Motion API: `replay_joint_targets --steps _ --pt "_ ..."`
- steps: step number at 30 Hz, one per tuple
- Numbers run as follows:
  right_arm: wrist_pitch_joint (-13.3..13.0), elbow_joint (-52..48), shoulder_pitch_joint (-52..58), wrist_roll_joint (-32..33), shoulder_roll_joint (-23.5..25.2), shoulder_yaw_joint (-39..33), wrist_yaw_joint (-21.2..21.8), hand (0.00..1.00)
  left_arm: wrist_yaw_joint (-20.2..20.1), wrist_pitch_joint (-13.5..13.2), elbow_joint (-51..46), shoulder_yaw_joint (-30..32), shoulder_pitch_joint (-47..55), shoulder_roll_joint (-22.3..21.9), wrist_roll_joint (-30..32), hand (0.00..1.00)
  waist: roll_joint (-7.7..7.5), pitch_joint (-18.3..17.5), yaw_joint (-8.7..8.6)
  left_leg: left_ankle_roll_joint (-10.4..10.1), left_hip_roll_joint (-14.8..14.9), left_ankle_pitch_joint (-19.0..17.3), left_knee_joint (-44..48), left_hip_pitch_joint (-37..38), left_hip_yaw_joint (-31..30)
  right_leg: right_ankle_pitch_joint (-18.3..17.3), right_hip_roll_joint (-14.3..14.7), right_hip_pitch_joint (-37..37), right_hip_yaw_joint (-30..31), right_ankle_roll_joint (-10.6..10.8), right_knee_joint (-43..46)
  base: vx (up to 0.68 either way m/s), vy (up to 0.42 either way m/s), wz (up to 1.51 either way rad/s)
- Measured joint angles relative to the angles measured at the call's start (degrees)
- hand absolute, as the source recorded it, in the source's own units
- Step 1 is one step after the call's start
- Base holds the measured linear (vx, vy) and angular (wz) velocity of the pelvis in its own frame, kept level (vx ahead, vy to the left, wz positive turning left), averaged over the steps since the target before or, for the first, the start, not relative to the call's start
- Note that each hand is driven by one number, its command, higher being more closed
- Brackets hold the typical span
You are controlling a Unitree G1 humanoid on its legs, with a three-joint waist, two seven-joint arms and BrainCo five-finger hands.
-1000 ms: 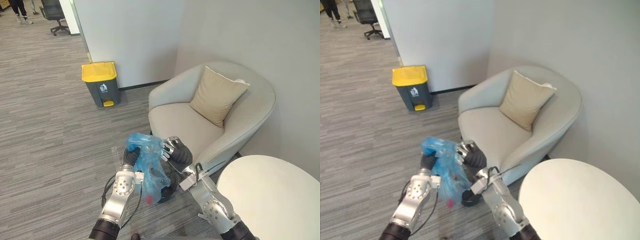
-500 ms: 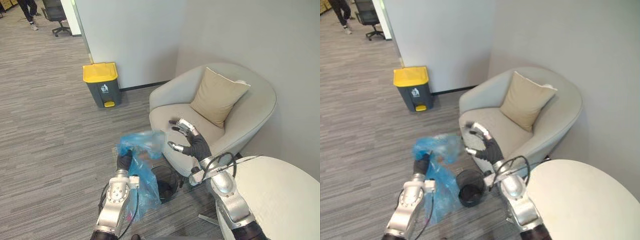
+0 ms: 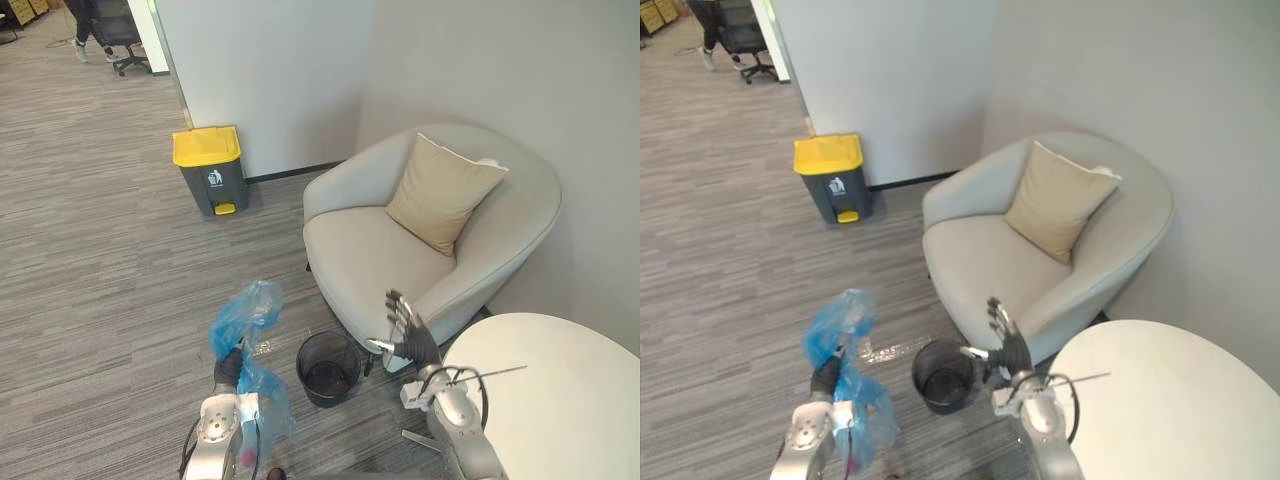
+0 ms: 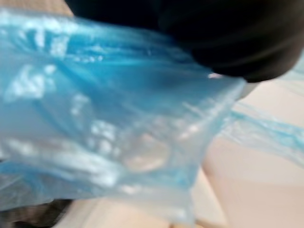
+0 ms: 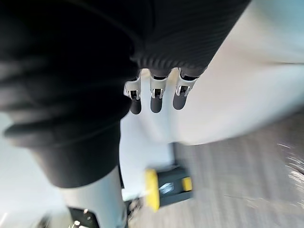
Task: Gather rubbish on tea table into small bin, then transfer packed bag to large trash can.
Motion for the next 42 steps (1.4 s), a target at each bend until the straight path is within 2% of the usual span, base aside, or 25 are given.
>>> replay_joint_targets --steps 9,13,16,19,20,21,22,23,24,25,26,27,28,30,33,35,36,37,38,40,41,42 --pt "1.6 16.5 -1.9 1.0 0.7 -7.5 -3.5 0.00 -2.0 2.1 15.3 6.7 0.4 -2.1 -2.0 1.00 0.56 0.1 0.23 -0.4 0.8 -0.4 0.0 1.3 1.7 -0.5 0.6 0.5 0.4 -0.2 1.1 0.01 -0.007 -0.04" --pt "2.3 20.4 -2.4 1.5 1.7 -8.9 -4.3 0.00 -2.3 2.3 18.7 8.4 0.4 -3.3 -2.0 1.00 0.65 0.4 0.45 -0.3 1.1 -0.5 0.0 1.7 2.9 -0.5 0.8 0.2 1.4 -0.2 1.7 0.01 0.001 -0.13" --pt "2.5 21.8 -3.9 1.4 2.3 -8.7 -4.6 0.00 -2.3 2.3 20.4 8.4 -0.1 -3.6 -2.0 1.00 0.68 2.0 1.21 -0.3 1.4 -1.7 1.8 1.9 5.5 -0.5 1.0 -1.0 3.6 -0.2 3.3 -0.03 0.013 -0.40" --pt "2.6 23.1 -6.4 -0.9 2.5 -8.4 -5.6 0.00 -2.1 2.3 21.0 8.7 -1.6 -3.4 -2.0 1.00 0.10 3.3 1.85 0.3 2.0 -3.2 7.0 -2.2 7.5 -0.5 0.8 -5.0 4.3 -0.2 5.8 -0.10 -0.009 -0.31" --pt "2.6 23.1 -7.1 -1.1 2.6 -8.5 -5.7 0.00 -2.1 2.3 20.9 9.2 -2.1 -3.6 -2.1 1.00 -0.10 3.7 2.04 0.9 2.6 -3.8 9.4 -4.2 8.0 -1.3 0.6 -6.3 3.9 -0.2 6.4 -0.08 -0.013 -0.28" --pt "2.8 23.4 -8.5 -2.3 3.0 -8.6 -6.2 0.00 -1.9 2.2 20.6 10.3 -2.8 -4.3 -2.6 1.00 -0.19 5.0 2.64 1.1 3.9 -3.9 11.2 -5.6 8.3 -2.9 -0.5 -8.8 0.6 -1.7 13.5 -0.07 -0.015 -0.18" --pt "2.8 23.4 -8.7 -3.0 3.2 -8.5 -6.4 0.00 -1.7 2.3 20.7 10.7 -3.1 -4.2 -2.6 1.00 -0.51 5.3 2.68 1.1 4.1 -4.0 11.8 -6.0 8.2 -4.2 -1.0 -9.8 -0.1 -1.9 18.0 -0.05 -0.051 0.07" --pt "2.7 24.1 -8.7 -3.1 3.9 -8.5 -6.6 0.00 -1.2 2.3 20.6 10.6 -3.2 -3.7 -3.0 1.00 -1.12 5.5 2.69 1.0 4.1 -4.3 13.5 -7.1 7.2 -8.3 -2.0 -10.4 0.1 -1.0 25.4 -0.04 -0.078 0.35" --pt "2.8 25.0 -8.9 -3.1 4.3 -8.5 -6.8 0.00 -1.1 2.2 20.2 10.6 -3.3 -3.5 -3.1 1.00 -1.74 5.6 2.82 0.7 4.0 -4.5 14.6 -7.5 6.2 -10.6 -2.5 -10.0 0.5 -0.3 28.7 -0.07 -0.163 0.54" --pt "3.0 25.4 -8.9 -3.1 4.6 -8.5 -7.1 0.00 -0.9 2.2 19.9 10.7 -3.3 -3.4 -3.2 1.00 -2.41 5.2 2.90 0.3 4.0 -4.7 15.9 -8.8 5.0 -12.9 -2.9 -9.6 0.8 0.6 31.0 -0.10 -0.224 0.55" --pt "3.1 25.5 -9.0 -3.4 4.7 -8.6 -7.4 0.00 -0.9 2.2 19.2 11.1 -3.3 -3.5 -3.2 1.00 -3.63 4.7 3.18 -0.4 3.8 -4.8 17.4 -9.9 3.7 -14.3 -2.7 -9.4 0.9 1.4 29.6 -0.14 -0.255 0.41" --pt "3.1 25.6 -9.1 -4.0 4.4 -8.4 -7.9 0.00 -0.8 2.2 19.1 11.5 -3.8 -3.9 -3.4 1.00 -2.69 4.2 3.95 -0.9 4.6 -4.7 16.9 -10.4 3.3 -15.4 -1.3 -7.1 0.6 0.2 23.8 -0.12 -0.185 0.17" --pt "3.2 25.6 -9.6 -5.3 3.8 -8.6 -8.2 0.00 -0.7 2.3 19.5 11.6 -3.8 -5.1 -3.6 1.00 -0.53 4.4 4.67 -0.6 6.2 -3.8 16.5 -10.5 2.7 -13.5 0.4 -6.1 -0.5 -1.1 20.8 -0.15 -0.116 -0.01" --pt "3.1 25.6 -9.9 -5.4 3.3 -8.3 -9.2 0.00 0.2 2.3 19.5 9.8 -3.4 -5.7 -3.8 1.00 1.57 4.7 4.66 0.1 7.0 -1.2 13.9 -10.7 1.7 -12.8 1.7 -6.3 -2.1 -1.4 20.2 -0.18 -0.105 0.24" --pt "3.2 25.6 -10.0 -5.4 3.1 -7.2 -10.2 0.00 0.3 2.3 19.5 7.7 -3.3 -5.9 -3.8 1.00 3.40 4.8 4.28 -0.4 7.5 0.5 9.9 -10.9 0.9 -11.9 2.2 -6.7 -5.5 -2.4 20.0 -0.13 -0.086 0.52" --pt "3.5 25.6 -10.0 -5.4 3.2 -7.2 -10.9 0.00 0.3 2.3 19.4 7.8 -3.2 -5.9 -3.9 1.00 2.99 5.3 4.24 -1.0 7.7 -1.0 7.8 -11.1 1.4 -10.5 1.5 -6.5 -7.7 -3.5 18.3 -0.09 -0.003 0.55" --pt "3.5 25.6 -10.3 -5.5 4.0 -7.4 -11.2 0.00 0.3 2.2 19.0 8.2 -3.8 -5.5 -4.0 1.00 1.61 6.1 4.29 0.2 7.5 -1.2 11.3 -12.7 2.8 -9.6 0.2 -6.7 -8.8 -4.0 17.6 -0.09 0.059 0.54" --pt "3.5 25.7 -10.3 -5.5 3.8 -7.4 -11.6 0.00 0.3 2.2 18.9 8.2 -4.2 -5.4 -4.0 1.00 1.62 6.1 4.36 0.5 7.2 -1.2 16.4 -13.8 3.2 -9.2 -0.7 -6.8 -9.6 -3.9 17.7 -0.08 0.067 0.54" --pt "3.5 25.7 -10.1 -5.5 3.6 -7.4 -11.8 0.00 0.3 2.2 18.9 8.2 -4.2 -5.5 -4.0 1.00 0.95 6.5 4.20 0.6 6.7 -3.5 23.5 -14.2 3.9 -9.1 -2.0 -6.9 -11.0 -3.8 18.1 -0.09 0.051 0.53" --pt "3.6 25.7 -9.9 -5.5 3.5 -7.4 -11.8 0.00 0.2 2.3 19.2 7.5 -4.2 -5.6 -4.0 1.00 1.02 6.5 3.07 2.0 6.8 -9.9 30.4 -14.2 6.7 -8.8 -3.9 -6.8 -13.2 -3.2 18.2 -0.08 0.145 0.64" --pt "3.6 25.7 -9.9 -5.6 3.5 -7.6 -11.8 0.00 0.2 2.4 19.5 7.0 -4.3 -5.6 -4.0 1.00 1.71 6.1 2.88 2.2 7.3 -11.8 30.9 -14.1 8.4 -8.4 -4.4 -6.6 -14.4 -2.5 18.2 -0.03 0.181 0.57" --pt "3.7 25.8 -9.9 -5.6 3.6 -8.1 -11.8 0.00 0.2 2.4 19.5 7.2 -4.3 -5.8 -3.9 1.00 2.01 5.9 2.88 2.6 6.9 -12.3 29.2 -14.0 9.1 -8.3 -4.4 -6.6 -15.1 -1.7 18.1 0.00 0.170 0.56"
